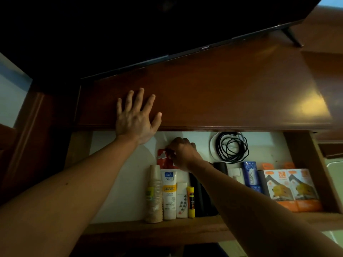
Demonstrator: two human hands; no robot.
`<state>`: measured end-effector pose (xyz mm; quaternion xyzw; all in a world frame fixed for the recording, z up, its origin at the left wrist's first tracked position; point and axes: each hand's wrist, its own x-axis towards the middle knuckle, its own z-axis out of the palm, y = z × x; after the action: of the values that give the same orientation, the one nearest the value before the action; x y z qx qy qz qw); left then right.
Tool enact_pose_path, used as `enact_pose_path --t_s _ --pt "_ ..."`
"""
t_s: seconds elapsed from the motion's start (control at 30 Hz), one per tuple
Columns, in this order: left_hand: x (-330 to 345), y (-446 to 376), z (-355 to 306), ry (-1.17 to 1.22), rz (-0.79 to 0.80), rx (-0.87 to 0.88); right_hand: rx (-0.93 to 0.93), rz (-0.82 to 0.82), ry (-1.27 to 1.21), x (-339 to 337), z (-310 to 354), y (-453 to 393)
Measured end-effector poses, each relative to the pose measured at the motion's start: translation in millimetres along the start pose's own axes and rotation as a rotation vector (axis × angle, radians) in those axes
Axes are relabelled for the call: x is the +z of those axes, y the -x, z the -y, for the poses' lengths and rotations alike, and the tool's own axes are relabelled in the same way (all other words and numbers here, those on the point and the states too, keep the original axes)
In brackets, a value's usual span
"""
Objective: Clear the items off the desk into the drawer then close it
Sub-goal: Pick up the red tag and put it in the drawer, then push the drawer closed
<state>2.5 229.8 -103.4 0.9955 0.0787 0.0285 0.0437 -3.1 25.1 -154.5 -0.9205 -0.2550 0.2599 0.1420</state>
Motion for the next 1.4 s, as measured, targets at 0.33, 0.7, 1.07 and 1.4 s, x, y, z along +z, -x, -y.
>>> enact_pose_path --t_s 0.33,0.7,1.07,1.4 --pt "-18.6 14.4 -6.3 0.016 0.205 -0.016 0.060 -0.075 -0.013 -22.8 -7.5 58.7" --pt "-19.7 154.5 -79.8 0.173 0.232 -0.009 0.013 -0.089 -0.001 -42.4 -64.2 145.7" --pt "16.0 267.6 -99.8 0.095 0.275 -0.002 -0.053 -0.109 0.056 -2.0 -127.7 246.7" --pt "20.5 288.5 -94.8 -0.032 0.244 0.219 -0.092 -0.127 0.366 25.1 -140.4 281.6"
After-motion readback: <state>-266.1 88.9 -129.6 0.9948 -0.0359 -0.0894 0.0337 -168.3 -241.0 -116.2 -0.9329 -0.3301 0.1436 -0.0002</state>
